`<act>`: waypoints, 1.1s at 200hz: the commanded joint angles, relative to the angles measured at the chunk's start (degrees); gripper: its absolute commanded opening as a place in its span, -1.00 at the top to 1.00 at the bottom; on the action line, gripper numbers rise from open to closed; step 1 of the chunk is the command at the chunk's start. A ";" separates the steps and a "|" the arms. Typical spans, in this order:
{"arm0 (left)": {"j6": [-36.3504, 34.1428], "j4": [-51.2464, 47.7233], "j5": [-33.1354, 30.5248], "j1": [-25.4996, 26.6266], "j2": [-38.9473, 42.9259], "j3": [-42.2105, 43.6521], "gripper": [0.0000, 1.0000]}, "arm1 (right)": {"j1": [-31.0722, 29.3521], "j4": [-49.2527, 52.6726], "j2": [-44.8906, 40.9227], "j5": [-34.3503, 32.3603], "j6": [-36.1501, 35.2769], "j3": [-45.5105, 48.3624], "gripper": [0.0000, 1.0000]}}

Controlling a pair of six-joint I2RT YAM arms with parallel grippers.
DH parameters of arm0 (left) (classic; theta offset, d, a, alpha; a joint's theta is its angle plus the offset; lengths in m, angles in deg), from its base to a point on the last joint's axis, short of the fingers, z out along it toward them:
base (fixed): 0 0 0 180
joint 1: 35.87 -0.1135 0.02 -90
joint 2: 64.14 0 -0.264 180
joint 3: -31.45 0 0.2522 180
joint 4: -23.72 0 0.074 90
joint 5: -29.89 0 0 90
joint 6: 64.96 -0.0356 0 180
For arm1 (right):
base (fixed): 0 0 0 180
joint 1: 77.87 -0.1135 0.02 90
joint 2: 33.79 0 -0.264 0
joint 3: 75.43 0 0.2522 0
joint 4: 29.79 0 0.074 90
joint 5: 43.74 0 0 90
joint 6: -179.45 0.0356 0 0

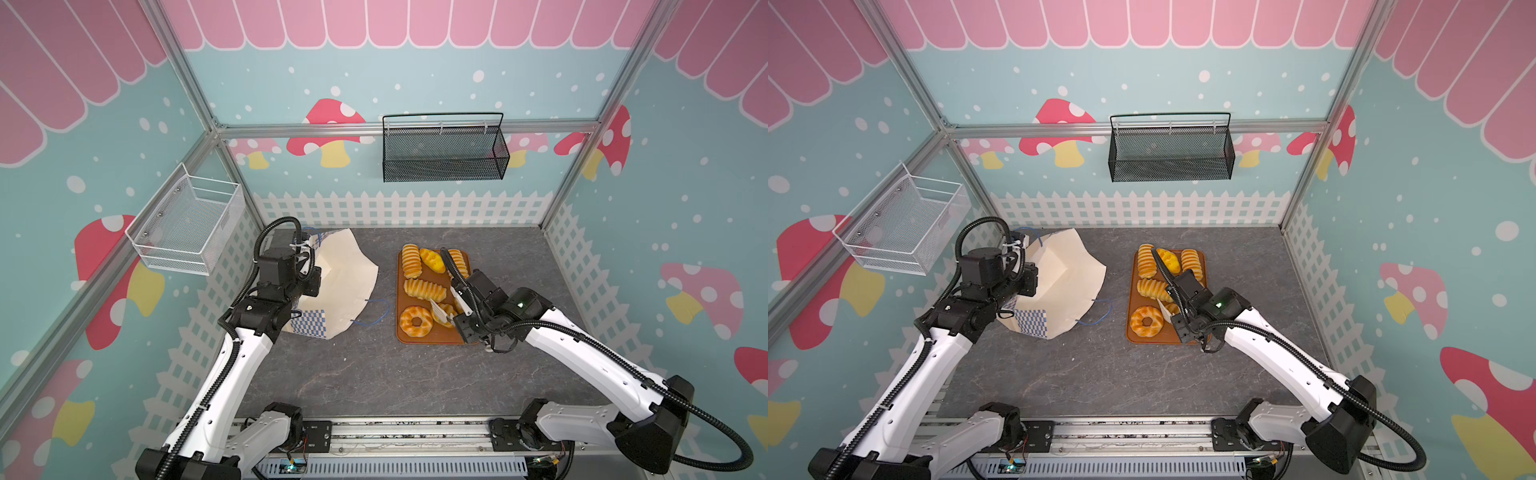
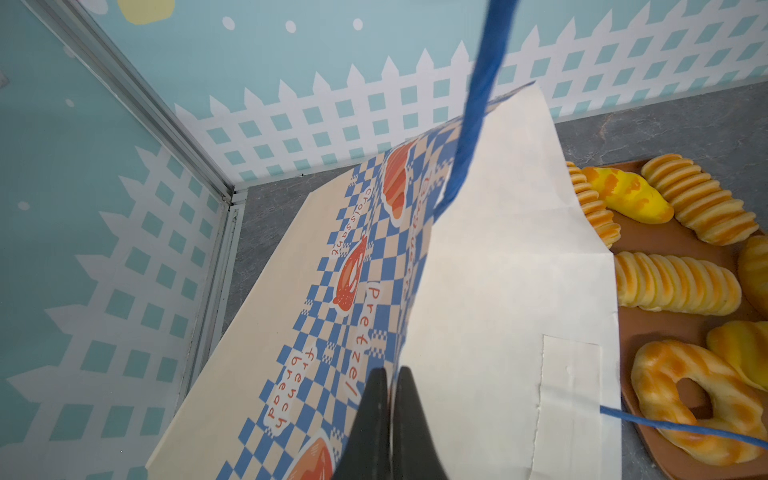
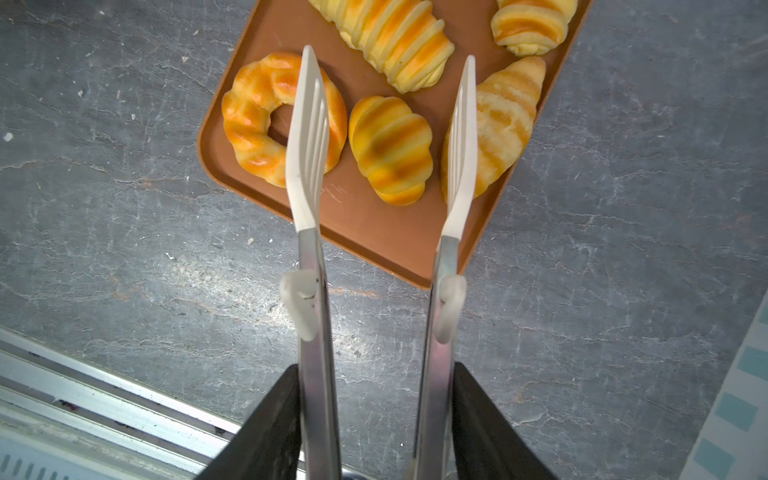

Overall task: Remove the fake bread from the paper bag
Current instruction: 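Raise the tongs from the tray while the left gripper stands the bag upright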

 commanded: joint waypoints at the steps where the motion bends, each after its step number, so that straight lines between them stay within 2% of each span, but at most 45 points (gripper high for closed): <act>1: 0.43 -1.20 1.18 -0.31 -0.03 -2.10 1.00 | 2.20 -0.07 0.37 -3.90 -2.18 -4.19 -0.12; 43: 1.63 -3.20 3.77 -0.31 -0.96 -5.33 1.00 | 9.38 -5.09 4.16 -3.90 -8.26 -9.02 -0.12; 88: 3.21 -3.31 5.79 -0.31 -1.77 -6.66 1.00 | 20.67 -14.03 8.68 -0.99 -13.39 -10.25 -0.08; 115: 4.53 -3.31 7.06 -0.39 -2.34 -7.52 1.00 | 27.36 -22.73 9.11 -0.88 -13.43 -4.96 -0.08; 147: 4.68 -4.12 8.51 -0.32 -4.72 -10.87 1.00 | 36.36 -32.93 11.51 2.90 -12.28 1.74 -0.06; 183: 6.63 -5.76 9.10 -0.40 -7.65 -15.36 1.00 | 39.85 -40.51 14.02 6.16 -11.62 6.19 -0.06; 220: 12.21 -5.12 12.04 -0.46 -11.24 -18.48 1.00 | 42.19 -46.20 16.47 10.33 -12.96 9.20 -0.06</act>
